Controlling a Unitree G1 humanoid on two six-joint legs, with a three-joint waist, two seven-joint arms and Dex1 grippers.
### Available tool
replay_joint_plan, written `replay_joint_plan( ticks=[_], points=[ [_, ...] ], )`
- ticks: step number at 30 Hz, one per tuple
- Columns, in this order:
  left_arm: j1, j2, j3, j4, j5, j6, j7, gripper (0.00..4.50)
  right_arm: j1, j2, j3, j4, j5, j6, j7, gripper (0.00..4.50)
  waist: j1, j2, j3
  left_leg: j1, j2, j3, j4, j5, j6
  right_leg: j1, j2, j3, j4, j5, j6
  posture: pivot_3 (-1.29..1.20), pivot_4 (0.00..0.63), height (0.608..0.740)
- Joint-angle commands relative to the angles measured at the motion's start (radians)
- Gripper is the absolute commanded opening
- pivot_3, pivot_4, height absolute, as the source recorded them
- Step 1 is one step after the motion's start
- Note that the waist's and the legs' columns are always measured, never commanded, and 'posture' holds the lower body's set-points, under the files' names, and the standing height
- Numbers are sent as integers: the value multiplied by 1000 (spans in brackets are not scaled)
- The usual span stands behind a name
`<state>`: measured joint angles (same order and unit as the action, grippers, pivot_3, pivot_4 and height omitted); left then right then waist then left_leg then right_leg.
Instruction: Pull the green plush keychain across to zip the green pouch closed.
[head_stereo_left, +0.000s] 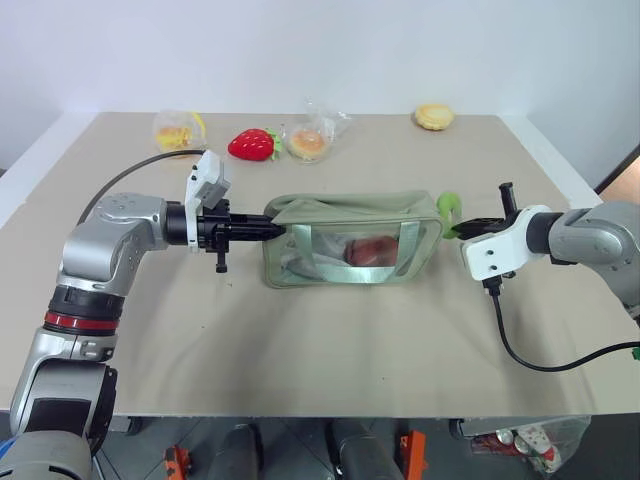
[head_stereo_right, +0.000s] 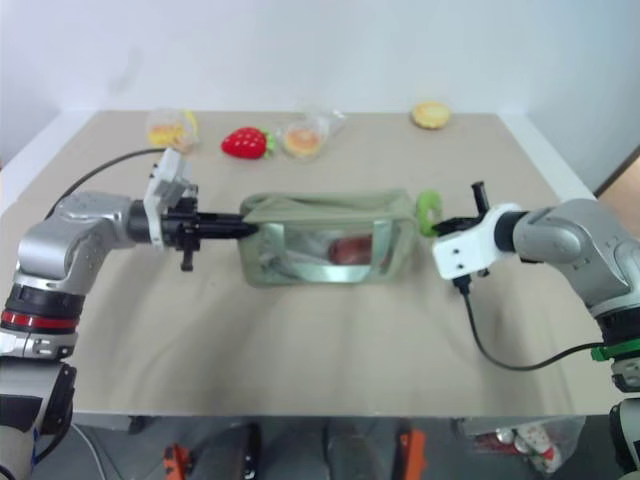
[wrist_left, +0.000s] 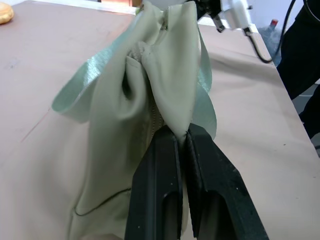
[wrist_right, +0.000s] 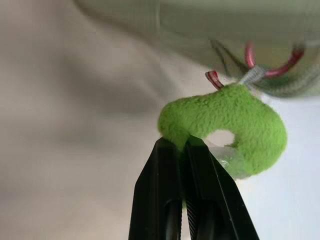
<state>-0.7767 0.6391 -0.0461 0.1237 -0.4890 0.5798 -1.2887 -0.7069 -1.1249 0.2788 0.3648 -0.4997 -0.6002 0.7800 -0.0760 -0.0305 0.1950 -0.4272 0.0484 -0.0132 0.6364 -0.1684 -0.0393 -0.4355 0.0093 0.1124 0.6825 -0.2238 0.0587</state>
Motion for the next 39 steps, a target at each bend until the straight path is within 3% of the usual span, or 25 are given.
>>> replay_joint_plan(
  ticks=[1, 8, 15, 21, 25, 28, 34, 39],
  points=[
    [11, 44, 44, -27, -13, 15, 8, 0, -34, -41, 15, 173, -107, -2, -44, 16, -1, 0, 0, 0, 0, 0, 0, 0, 0, 0, 0, 0, 0, 0, 0, 0, 150, 740],
    [32, 55, 49, -50, -30, 26, 27, 0, -277, -85, 1, 362, -77, -4, -47, 16, -4, 0, 0, 1, 0, 2, -1, 1, 1, 0, 0, 3, 0, 1, 1, 0, 150, 740],
    [34, 54, 42, -47, -42, 20, 40, 0, -358, -102, 9, 426, -77, -16, -42, 16, -4, 0, 0, 0, -1, 4, -3, 0, 1, -2, 0, 5, -1, 0, 0, 0, 150, 740],
    [26, 51, 36, -37, -42, 14, 39, 0, -252, -111, 30, 380, -97, -41, -58, 16, -5, 0, 0, 0, -1, 4, -5, 0, 1, -3, 0, 5, -1, 0, -1, 0, 150, 740],
    [21, 50, 33, -34, -41, 14, 37, 0, 14, -37, 68, 188, -77, -50, -55, 16, -4, -2, -1, 1, -1, 2, -5, 0, 1, -1, 0, 4, -1, -2, -1, 0, 150, 740],
    [18, 51, 32, -35, -41, 17, 36, 0, 128, 12, 79, 104, -82, -35, -60, 16, -17, 0, -1, 3, -1, 3, -6, 0, 1, -1, 1, 6, 0, -1, 0, 0, 150, 740],
    [15, 52, 31, -35, -41, 21, 34, 0, 164, 98, 126, 78, -159, -41, -91, 16, -29, -10, -3, 21, 0, 3, -5, 0, 1, 16, 2, 6, 1, 0, 0, 0, 150, 740],
    [18, 51, 33, -42, -43, 26, 42, 0, 124, 130, 116, 125, -181, -47, -102, 16, -39, -17, -7, 25, 0, 2, -5, 0, 1, 18, 2, 6, 1, 0, 0, 0, 150, 740]
  ],
)
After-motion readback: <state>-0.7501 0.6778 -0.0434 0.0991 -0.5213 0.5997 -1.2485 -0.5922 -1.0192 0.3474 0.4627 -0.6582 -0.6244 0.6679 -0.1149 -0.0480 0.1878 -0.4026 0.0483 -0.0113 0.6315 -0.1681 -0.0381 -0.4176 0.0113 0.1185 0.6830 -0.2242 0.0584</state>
